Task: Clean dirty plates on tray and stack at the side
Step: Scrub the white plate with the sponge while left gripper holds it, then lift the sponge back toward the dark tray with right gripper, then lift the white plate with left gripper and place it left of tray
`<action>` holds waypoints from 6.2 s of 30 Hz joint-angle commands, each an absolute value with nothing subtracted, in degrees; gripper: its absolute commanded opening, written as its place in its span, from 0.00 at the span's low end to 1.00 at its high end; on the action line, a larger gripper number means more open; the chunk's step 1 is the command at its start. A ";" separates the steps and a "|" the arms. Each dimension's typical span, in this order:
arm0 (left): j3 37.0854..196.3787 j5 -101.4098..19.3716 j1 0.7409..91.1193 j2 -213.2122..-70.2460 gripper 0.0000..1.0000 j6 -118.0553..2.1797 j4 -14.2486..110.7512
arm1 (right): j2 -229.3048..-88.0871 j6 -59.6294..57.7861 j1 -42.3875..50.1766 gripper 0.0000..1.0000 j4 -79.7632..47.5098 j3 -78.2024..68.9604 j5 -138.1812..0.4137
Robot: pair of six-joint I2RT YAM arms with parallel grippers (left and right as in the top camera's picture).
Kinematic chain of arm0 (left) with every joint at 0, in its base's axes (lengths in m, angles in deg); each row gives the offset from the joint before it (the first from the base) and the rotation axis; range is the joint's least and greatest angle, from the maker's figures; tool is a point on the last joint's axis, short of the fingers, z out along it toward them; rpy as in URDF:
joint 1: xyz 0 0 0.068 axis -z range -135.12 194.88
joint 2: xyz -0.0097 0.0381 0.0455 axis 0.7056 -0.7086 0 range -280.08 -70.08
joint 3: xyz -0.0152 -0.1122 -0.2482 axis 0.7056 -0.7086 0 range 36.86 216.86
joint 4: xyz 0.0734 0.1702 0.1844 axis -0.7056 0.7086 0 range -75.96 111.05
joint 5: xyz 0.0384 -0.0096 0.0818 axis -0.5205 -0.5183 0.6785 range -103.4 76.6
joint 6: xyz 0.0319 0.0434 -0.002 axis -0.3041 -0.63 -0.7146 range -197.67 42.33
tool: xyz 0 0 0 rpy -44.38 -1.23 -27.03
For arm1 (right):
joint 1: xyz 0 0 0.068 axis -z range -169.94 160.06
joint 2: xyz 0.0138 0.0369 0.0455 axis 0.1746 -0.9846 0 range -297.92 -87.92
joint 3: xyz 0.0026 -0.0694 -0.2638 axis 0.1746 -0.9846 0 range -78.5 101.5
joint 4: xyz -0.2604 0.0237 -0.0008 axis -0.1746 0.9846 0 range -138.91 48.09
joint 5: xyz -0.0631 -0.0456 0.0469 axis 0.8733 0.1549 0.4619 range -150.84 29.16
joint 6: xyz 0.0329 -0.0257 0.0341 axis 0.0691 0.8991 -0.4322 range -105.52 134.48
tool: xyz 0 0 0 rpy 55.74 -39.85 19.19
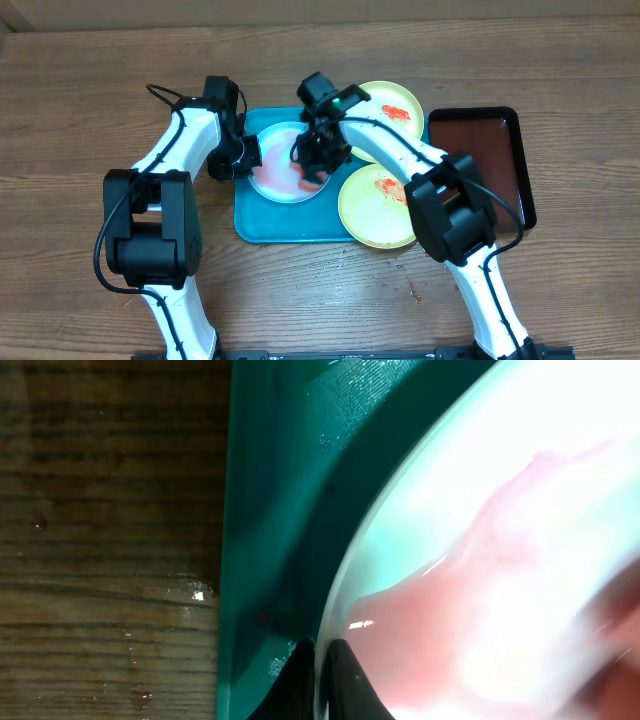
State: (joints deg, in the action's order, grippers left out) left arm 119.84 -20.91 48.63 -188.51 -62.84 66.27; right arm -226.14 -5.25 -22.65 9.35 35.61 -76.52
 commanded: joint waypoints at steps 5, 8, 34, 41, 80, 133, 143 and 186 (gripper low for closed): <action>119.53 -17.89 48.21 -190.28 0.04 -63.09 66.64 | -227.56 -6.95 -20.40 0.04 0.63 34.82 -70.01; 119.53 -17.89 48.21 -190.28 0.04 -63.09 66.67 | -227.69 -6.98 -22.08 0.04 -2.89 34.82 -73.07; 119.53 -17.89 48.21 -190.28 0.04 -63.09 66.25 | -219.64 0.04 -26.74 0.04 9.39 34.84 -86.42; 119.66 -17.87 48.21 -189.52 0.04 -63.57 67.10 | -206.77 1.05 -20.60 0.04 14.64 34.84 -86.42; 119.64 51.28 72.91 -166.37 0.04 -59.61 73.18 | -193.31 4.30 -1.80 0.04 25.22 34.82 -81.22; 118.79 15.42 71.32 -166.39 0.05 -55.81 72.30 | -193.31 4.32 -1.80 0.04 26.96 34.82 -81.22; 118.79 -15.64 47.34 -166.33 0.04 -61.53 72.28 | -193.31 4.35 -1.80 0.04 27.55 34.82 -81.22; 96.84 -9.04 11.91 -166.39 0.30 -56.24 50.23 | -193.35 4.32 -1.80 0.04 29.85 34.82 -81.24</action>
